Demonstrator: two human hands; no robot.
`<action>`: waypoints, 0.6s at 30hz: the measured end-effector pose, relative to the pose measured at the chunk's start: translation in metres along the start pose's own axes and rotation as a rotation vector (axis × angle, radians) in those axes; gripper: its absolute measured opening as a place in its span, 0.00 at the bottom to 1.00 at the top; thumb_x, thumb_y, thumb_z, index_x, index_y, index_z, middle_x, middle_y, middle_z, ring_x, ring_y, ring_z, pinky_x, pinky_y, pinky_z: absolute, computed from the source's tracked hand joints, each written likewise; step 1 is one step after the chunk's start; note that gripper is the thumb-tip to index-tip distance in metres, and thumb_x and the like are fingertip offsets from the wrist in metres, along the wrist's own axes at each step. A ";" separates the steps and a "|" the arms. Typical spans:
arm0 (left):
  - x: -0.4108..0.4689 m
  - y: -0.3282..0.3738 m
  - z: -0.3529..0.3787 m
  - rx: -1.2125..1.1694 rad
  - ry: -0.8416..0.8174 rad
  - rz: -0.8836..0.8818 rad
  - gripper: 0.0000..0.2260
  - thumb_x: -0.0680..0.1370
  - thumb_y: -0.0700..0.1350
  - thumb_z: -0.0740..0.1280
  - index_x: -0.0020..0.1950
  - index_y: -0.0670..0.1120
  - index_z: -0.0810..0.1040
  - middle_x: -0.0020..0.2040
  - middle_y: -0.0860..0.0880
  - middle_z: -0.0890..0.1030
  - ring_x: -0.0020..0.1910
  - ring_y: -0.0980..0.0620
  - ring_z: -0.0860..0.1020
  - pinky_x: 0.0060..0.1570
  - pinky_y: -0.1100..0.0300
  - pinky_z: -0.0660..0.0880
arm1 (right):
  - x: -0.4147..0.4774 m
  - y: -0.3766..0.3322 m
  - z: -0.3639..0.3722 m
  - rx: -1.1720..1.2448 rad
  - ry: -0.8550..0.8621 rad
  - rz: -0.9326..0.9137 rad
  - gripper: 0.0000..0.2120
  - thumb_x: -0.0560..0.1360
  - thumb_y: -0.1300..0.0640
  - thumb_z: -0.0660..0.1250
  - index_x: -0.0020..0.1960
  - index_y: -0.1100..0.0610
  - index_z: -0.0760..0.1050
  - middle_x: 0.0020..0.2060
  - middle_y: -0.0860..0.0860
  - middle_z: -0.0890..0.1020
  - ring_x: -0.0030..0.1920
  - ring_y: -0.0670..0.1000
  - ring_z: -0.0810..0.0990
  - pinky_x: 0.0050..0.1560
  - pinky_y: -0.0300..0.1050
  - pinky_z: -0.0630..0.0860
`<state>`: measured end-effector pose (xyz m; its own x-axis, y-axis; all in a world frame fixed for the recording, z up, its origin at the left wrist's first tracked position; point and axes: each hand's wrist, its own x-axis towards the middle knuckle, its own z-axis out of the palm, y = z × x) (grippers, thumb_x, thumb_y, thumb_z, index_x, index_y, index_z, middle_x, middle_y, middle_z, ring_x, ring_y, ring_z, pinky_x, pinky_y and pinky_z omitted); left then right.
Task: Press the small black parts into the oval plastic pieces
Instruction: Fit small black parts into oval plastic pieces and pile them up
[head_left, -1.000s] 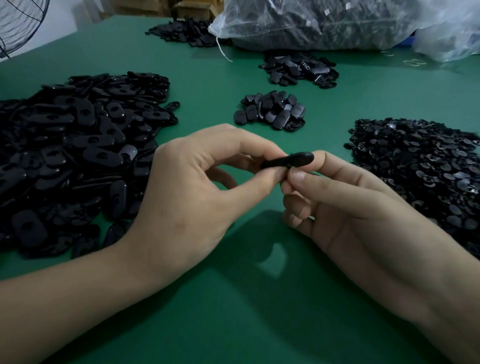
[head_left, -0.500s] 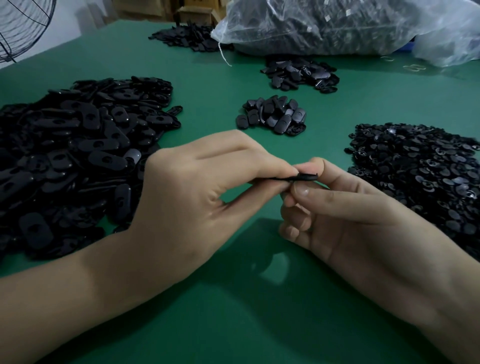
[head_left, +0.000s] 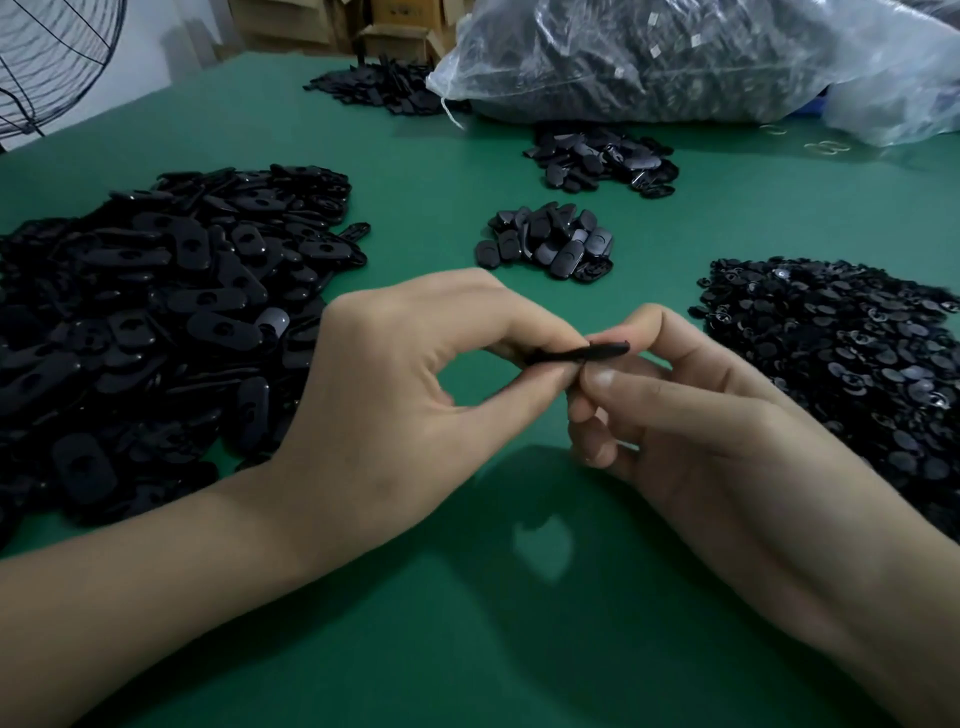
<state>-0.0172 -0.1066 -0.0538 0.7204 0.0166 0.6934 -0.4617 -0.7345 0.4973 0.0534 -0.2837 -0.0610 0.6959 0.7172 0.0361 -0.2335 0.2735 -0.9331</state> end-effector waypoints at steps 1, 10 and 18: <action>0.000 -0.002 0.000 0.002 -0.001 -0.021 0.03 0.76 0.38 0.76 0.48 0.45 0.87 0.43 0.55 0.85 0.44 0.58 0.83 0.48 0.69 0.75 | 0.000 0.000 0.001 -0.074 0.026 -0.059 0.04 0.72 0.61 0.71 0.43 0.56 0.75 0.36 0.56 0.81 0.33 0.52 0.76 0.38 0.40 0.76; -0.001 -0.007 0.004 -0.448 -0.113 -0.448 0.03 0.75 0.40 0.77 0.45 0.47 0.86 0.42 0.50 0.88 0.43 0.54 0.87 0.48 0.65 0.80 | 0.001 0.003 -0.002 -0.686 0.140 -0.325 0.08 0.78 0.53 0.69 0.43 0.56 0.75 0.36 0.53 0.84 0.33 0.54 0.82 0.39 0.57 0.80; 0.009 -0.004 -0.001 -0.623 -0.225 -0.617 0.02 0.75 0.41 0.73 0.45 0.42 0.83 0.41 0.44 0.87 0.44 0.52 0.86 0.49 0.67 0.77 | 0.002 -0.004 -0.005 -0.557 0.128 -0.281 0.08 0.76 0.54 0.70 0.43 0.60 0.80 0.34 0.53 0.84 0.31 0.50 0.80 0.36 0.41 0.78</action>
<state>-0.0090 -0.1033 -0.0488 0.9867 0.1049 0.1244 -0.1096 -0.1372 0.9845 0.0587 -0.2867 -0.0593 0.7628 0.5748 0.2961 0.3344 0.0413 -0.9415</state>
